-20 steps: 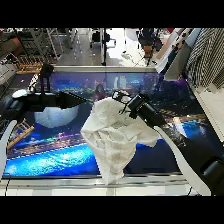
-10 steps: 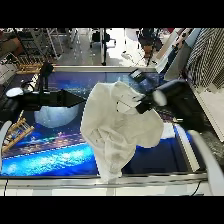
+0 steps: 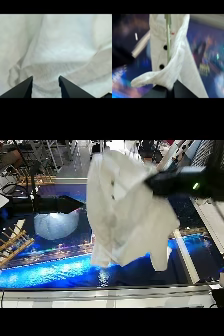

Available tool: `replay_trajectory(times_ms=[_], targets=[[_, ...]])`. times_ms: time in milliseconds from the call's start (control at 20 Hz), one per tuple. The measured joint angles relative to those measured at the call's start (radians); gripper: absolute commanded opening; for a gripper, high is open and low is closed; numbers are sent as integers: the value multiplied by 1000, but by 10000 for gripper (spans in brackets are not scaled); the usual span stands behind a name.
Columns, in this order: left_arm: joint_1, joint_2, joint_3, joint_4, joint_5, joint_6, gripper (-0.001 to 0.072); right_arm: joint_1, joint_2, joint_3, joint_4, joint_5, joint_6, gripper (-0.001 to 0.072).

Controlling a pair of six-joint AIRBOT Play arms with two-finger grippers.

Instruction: Fold the clothes and pants, and hang the long-sleeved shirts on hangers.

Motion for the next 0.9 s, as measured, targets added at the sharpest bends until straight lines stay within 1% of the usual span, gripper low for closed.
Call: replay_trajectory(times_ms=[100, 150, 200, 250, 300, 350, 400, 500, 650, 750, 900], targets=[[-3, 13, 0, 14, -11, -37, 326, -15, 0, 18, -100, -170, 124, 29], [-4, 17, 0, 21, -34, -47, 326, -35, -2, 22, -164, -229, 187, 29], [-4, 20, 0, 26, -67, -59, 300, -68, -2, 26, -230, -270, 249, 29], [-5, 22, 0, 35, -100, -65, 250, -111, -2, 29, -284, -287, 298, 30], [-5, 25, 0, 46, -134, -69, 225, -170, -2, 31, -337, -285, 338, 29], [-5, 26, 0, 60, -163, -74, 225, -235, -2, 32, -379, -257, 364, 29], [-5, 27, 0, 77, -192, -77, 225, -310, -2, 33, -414, -217, 379, 29], [-5, 29, 0, 99, -233, -82, 225, -490, -2, 35, -471, -127, 372, 28], [-5, 30, 0, 119, -264, -85, 226, -796, -2, 35, -515, -36, 314, 28], [-5, 31, 0, 126, -275, -86, 228, -989, -2, 35, -528, -31, 295, 28], [-5, 31, 0, 130, -282, -87, 228, -1213, -2, 44, -534, -121, 279, 28]])
